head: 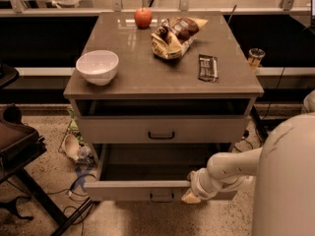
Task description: Open middle drawer
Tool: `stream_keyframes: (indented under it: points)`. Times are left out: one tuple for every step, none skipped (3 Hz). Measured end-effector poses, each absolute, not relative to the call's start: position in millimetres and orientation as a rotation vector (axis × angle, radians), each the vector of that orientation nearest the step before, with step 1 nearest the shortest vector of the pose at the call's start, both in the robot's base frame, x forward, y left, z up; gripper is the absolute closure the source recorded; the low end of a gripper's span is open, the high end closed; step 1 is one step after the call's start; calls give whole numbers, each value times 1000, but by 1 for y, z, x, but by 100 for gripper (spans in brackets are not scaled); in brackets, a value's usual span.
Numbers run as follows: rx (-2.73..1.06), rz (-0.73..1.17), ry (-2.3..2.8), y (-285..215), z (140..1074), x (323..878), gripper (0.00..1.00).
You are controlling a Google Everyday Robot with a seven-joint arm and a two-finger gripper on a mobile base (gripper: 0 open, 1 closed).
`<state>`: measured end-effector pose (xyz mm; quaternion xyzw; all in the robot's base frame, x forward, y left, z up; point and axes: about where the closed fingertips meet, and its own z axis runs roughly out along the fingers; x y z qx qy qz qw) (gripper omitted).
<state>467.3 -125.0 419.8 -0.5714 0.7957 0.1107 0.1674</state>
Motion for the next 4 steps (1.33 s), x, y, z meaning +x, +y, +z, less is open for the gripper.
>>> stream_keyframes:
  points:
    - [-1626, 317, 2265, -125, 426, 467, 76]
    - [-1625, 317, 2265, -125, 430, 467, 98]
    - [-1625, 317, 2265, -125, 433, 467, 100]
    - [-1625, 317, 2265, -125, 433, 467, 100]
